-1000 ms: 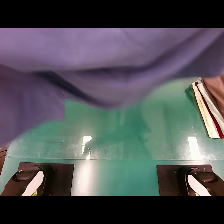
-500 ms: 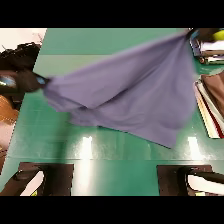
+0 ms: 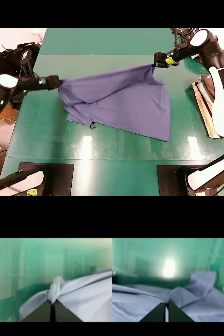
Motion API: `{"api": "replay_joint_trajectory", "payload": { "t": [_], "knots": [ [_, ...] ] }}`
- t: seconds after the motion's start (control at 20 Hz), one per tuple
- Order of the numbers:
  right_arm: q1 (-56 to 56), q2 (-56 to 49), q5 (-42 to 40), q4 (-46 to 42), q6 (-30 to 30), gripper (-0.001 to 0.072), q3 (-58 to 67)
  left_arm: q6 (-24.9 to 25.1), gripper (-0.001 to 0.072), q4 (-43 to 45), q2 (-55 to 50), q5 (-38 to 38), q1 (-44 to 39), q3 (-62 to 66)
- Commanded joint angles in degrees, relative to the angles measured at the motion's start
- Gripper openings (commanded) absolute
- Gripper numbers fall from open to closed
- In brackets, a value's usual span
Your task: Fold the shirts.
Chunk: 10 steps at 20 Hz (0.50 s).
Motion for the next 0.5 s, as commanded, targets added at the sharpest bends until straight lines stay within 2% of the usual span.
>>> {"api": "replay_joint_trajectory", "payload": {
  "t": [0.0, 0.05, 0.1, 0.15, 0.3, 0.45],
  "knots": [
    [0.09, -0.31, -5.79, 0.11, -0.02, 0.0018, 0.02, 2.01, 0.0025, -2.45, -10.19, 1.6, 0.0, 10.54],
    [-0.07, -0.22, -5.38, 0.2, -0.02, 0.003, 0.02, 2.01, 0.0085, -2.75, -11.65, 1.01, 0.0, 12.61],
    [-0.26, -0.22, -4.28, 0.42, -0.02, 0.018, 0.02, 1.92, 0.0359, -2.69, -12.63, 0.33, 0.02, 14.23],
    [-0.85, -0.2, -3.15, 1.62, -0.02, 0.0359, 0.02, 1.86, 0.0513, -2.4, -12.7, -0.68, 0.52, 15.02],
    [-3.8, 0.7, 2.4, 6.8, -0.66, 0.0368, 0.0, 1.99, 0.0511, -0.15, -12.66, -7.72, 4.22, 17.2],
    [-5.68, 2.47, 8.33, 7.52, -1.81, 0.0367, 0.0, 1.97, 0.051, 3.54, -13.09, -13.4, 7.72, 16.57]
  ]
}}
